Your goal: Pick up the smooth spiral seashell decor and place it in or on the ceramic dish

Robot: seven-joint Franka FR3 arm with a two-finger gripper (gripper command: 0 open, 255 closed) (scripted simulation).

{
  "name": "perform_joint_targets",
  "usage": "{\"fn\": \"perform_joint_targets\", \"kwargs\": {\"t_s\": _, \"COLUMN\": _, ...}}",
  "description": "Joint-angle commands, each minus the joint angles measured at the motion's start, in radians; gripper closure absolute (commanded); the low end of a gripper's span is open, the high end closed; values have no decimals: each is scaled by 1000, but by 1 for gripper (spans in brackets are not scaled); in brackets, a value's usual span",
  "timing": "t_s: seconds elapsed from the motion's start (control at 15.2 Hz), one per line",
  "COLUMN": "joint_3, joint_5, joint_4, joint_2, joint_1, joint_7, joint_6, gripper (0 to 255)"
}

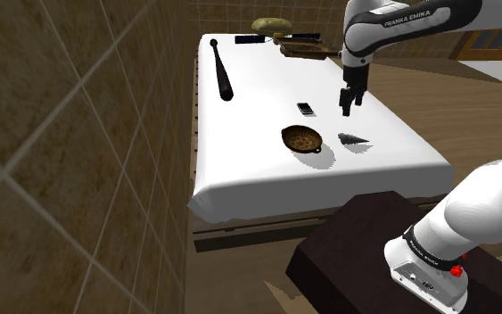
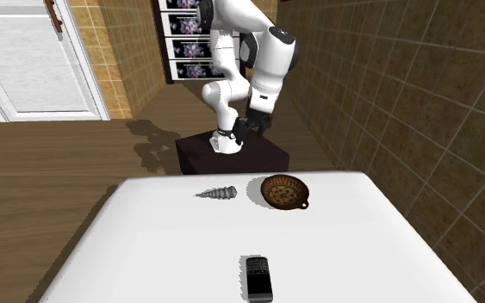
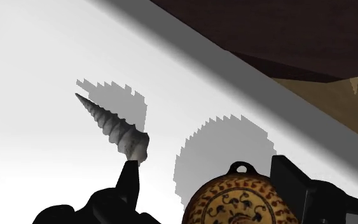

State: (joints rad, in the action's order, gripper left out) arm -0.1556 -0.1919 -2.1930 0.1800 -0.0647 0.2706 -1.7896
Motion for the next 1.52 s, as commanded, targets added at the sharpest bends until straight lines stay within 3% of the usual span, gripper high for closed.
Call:
{"fn": "perform_joint_targets", "kwargs": {"t_s": 0.0, "joint_3": -16, "joint_5": 3, "joint_4": 36, "joint_2": -84, "joint_1": -8, "joint_7": 24, "joint_6": -23, "gripper": 0}}
{"fn": "perform_joint_targets", "kwargs": {"t_s": 0.46, "joint_3": -51, "joint_5": 23, "joint_4": 203, "joint_2": -361, "joint_1": -48, "joint_7": 108, "joint_6": -51, "gripper": 0}}
{"fn": "perform_joint_targets", "kwargs": {"t_s": 0.99, "joint_3": -57, "joint_5": 17, "joint_4": 117, "joint_2": -375, "joint_1": -57, "joint_7": 105, "joint_6": -151, "gripper": 0}}
{"fn": "perform_joint_targets", "kwargs": {"t_s": 1.45, "joint_3": -57, "joint_5": 17, "joint_4": 117, "joint_2": -375, "joint_1": -57, "joint_7": 105, "joint_6": -151, "gripper": 0}}
